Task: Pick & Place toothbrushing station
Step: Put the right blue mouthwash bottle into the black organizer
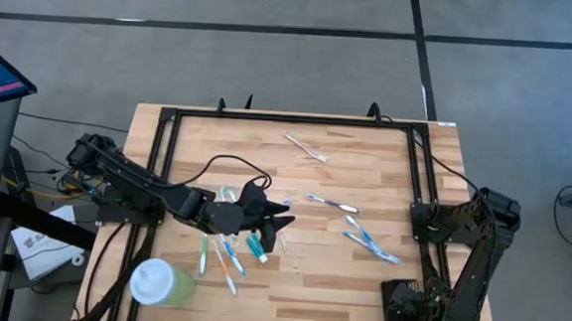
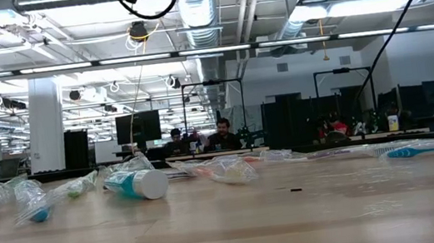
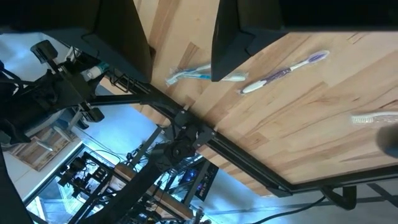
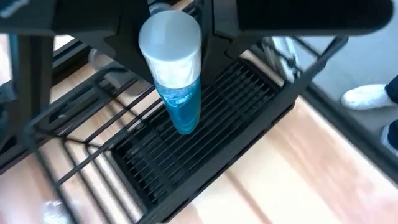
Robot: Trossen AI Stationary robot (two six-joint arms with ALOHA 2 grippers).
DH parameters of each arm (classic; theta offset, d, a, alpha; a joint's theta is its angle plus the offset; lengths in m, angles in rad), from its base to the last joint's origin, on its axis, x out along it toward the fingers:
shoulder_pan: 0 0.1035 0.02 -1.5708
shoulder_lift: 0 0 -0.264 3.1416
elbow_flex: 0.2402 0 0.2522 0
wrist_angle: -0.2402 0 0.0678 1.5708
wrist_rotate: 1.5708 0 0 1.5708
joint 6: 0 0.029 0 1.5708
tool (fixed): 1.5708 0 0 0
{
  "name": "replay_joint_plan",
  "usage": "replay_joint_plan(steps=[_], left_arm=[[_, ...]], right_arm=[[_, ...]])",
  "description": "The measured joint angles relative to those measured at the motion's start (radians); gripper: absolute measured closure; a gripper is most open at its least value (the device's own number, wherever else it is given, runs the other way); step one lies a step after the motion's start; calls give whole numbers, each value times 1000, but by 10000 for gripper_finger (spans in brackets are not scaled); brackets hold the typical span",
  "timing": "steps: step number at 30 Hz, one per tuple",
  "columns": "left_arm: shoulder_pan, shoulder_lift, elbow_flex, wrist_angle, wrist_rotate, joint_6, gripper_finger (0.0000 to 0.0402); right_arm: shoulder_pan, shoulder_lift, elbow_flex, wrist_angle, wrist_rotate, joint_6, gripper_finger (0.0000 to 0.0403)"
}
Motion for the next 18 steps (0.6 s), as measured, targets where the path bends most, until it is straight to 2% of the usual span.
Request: replay_joint_plan(steps=[10, 18], left_arm=[[0, 0, 0, 0, 0, 0, 243], [0, 0, 0, 0, 0, -1, 243]], right_arm=[[-44, 0, 0, 0, 28, -100, 315], [-35, 23, 0, -7, 26, -105, 315]])
